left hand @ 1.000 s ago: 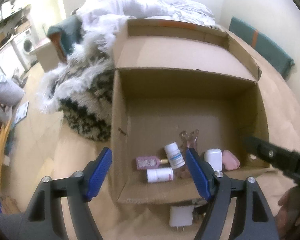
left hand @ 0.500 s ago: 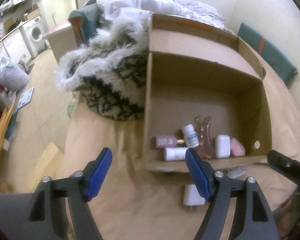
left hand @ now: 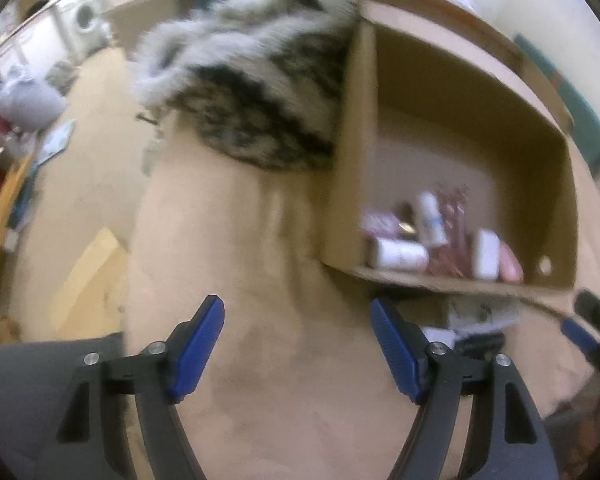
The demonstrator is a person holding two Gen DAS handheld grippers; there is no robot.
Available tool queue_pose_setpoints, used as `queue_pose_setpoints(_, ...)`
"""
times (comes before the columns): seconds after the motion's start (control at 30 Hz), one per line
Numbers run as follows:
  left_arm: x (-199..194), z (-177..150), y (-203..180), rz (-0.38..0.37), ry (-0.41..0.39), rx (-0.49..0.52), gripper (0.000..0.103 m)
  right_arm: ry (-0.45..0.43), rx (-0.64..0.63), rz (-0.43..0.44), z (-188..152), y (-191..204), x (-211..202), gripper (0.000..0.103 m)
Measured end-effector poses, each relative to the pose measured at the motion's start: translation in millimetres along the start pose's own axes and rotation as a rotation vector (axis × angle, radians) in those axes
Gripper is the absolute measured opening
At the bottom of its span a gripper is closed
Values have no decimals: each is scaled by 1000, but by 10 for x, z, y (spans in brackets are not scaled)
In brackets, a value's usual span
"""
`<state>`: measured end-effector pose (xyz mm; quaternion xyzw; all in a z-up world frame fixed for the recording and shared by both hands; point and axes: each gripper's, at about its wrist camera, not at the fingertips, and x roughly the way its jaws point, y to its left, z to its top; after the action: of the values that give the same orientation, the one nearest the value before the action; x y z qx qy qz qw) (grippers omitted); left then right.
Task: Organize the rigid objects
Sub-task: 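Lower the left tool beside the box and grasp the white plug charger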
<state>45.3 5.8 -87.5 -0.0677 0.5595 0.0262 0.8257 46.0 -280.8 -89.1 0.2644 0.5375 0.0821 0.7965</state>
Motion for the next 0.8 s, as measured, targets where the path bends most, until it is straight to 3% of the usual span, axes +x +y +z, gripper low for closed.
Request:
queue_pose_setpoints(0.2,293,-121,-461,-59,104,111,73,-2,-1,7,13,26,24,101)
queue_pose_setpoints(0.4,549,-184,-759,-56,195,155,73,-6,20,25,16,-4,-3,101)
queue_pose_setpoints(0.5,644,-211,-874,-90,235,152,73,-5,23,32,22,-11,-13,101)
queue_pose_setpoints(0.63,753,-262,-1027,-57,254,203,73,-3,23,34,21,-29,-27,101)
queue_pose_setpoints(0.67,744,-263,-1044,-59,245,207,69,-2,23,33,23,-34,-27,101)
queue_pose_setpoints(0.7,728,-267,-1065,-73,237,208,48,0,23,32,23,-39,-28,101)
queue_pose_setpoints(0.73,700,-262,-1092,-115,238,215,40,-1,25,33,25,-47,-31,101)
queue_pose_setpoints(0.8,657,-262,-1120,-114,236,232,39,-3,27,31,30,-54,-36,101)
